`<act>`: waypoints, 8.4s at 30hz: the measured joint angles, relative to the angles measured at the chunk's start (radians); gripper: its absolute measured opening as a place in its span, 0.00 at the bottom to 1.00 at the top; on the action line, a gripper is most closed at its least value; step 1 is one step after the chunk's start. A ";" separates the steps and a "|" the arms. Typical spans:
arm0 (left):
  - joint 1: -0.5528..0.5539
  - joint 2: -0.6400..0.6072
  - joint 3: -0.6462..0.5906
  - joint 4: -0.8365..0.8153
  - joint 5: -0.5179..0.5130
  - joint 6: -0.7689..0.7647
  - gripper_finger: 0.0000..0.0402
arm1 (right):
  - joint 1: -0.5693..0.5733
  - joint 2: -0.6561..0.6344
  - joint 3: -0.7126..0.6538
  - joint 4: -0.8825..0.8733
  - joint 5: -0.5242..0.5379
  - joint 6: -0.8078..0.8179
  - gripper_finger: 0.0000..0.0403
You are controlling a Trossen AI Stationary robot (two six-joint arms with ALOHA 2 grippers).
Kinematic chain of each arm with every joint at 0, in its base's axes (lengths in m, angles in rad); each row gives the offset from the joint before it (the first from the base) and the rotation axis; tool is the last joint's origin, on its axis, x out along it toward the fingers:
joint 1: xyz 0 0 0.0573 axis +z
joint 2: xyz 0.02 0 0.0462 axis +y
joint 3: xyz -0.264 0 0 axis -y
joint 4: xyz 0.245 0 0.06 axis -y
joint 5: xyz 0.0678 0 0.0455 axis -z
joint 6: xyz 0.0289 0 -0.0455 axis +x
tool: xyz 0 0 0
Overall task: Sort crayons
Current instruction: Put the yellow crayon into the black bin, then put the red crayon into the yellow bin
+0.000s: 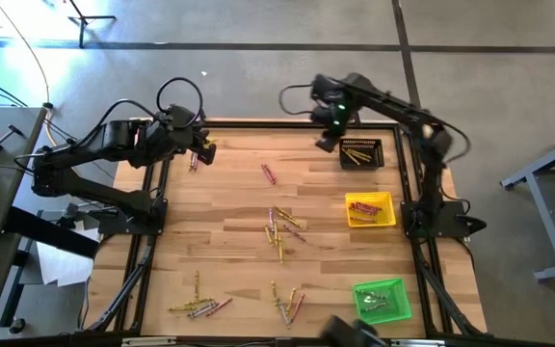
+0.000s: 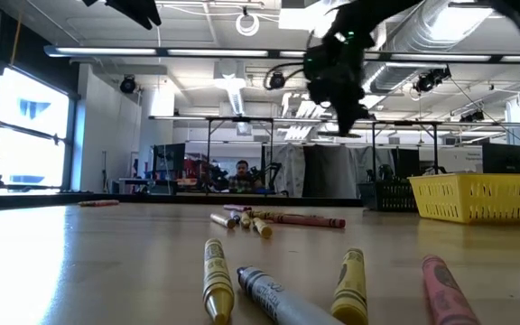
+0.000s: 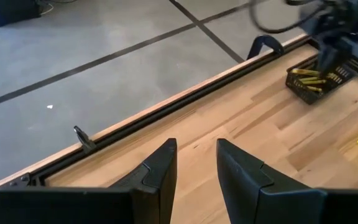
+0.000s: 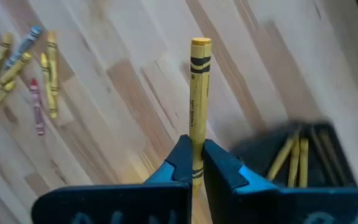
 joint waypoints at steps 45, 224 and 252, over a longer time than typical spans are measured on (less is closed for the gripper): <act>-0.041 0.130 0.000 -0.155 0.059 -0.296 0.25 | -0.088 -0.468 -0.836 0.526 0.315 0.150 0.29; -0.278 -0.127 -0.211 -0.328 -0.059 -0.223 0.25 | 0.567 -0.762 -1.089 0.400 0.292 1.082 0.05; -0.278 -0.127 -0.212 -0.253 -0.087 -0.189 0.25 | 0.516 -0.610 -0.938 1.173 0.478 0.976 0.21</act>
